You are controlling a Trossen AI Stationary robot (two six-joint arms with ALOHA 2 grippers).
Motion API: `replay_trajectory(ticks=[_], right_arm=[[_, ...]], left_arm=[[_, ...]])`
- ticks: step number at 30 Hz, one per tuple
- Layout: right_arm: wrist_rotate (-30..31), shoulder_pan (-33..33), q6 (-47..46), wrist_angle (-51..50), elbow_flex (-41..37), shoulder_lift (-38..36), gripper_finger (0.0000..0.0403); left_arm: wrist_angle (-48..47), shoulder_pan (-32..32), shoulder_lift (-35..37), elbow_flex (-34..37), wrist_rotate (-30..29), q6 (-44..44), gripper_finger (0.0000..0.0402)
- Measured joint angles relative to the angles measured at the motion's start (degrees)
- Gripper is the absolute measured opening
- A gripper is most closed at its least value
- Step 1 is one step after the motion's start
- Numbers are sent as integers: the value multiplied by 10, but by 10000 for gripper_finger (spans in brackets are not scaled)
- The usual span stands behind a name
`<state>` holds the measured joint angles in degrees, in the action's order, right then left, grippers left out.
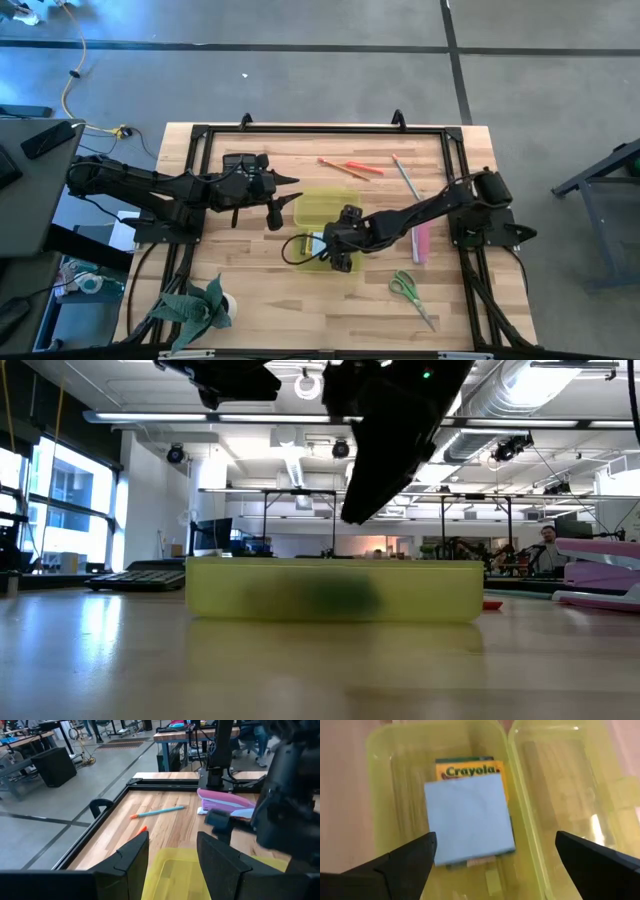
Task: Pack school essentials
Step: Put the orange eraser into the yellow supply box
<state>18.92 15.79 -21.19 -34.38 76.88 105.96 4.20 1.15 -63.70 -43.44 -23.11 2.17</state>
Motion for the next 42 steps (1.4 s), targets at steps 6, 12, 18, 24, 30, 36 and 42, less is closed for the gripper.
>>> replay_trajectory(ticks=[6,12,18,24,30,36,42], right_arm=[[65,23,-13,-34,0,-41,399],[163,53,-49,-106,0,-80,399],[198,69,-134,-199,0,-105,399],[208,90,-211,-283,0,-108,399],[216,123,-295,-350,0,-108,399],[216,161,-370,-365,-29,-108,399],[214,193,-471,-346,-106,-108,399]], left_arm=[[0,0,0,0,0,0,157],[0,0,0,0,0,0,156],[0,0,0,0,0,0,157],[0,0,0,0,0,0,157],[0,0,0,0,0,0,157],[0,0,0,0,0,0,157],[0,0,0,0,0,0,156]])
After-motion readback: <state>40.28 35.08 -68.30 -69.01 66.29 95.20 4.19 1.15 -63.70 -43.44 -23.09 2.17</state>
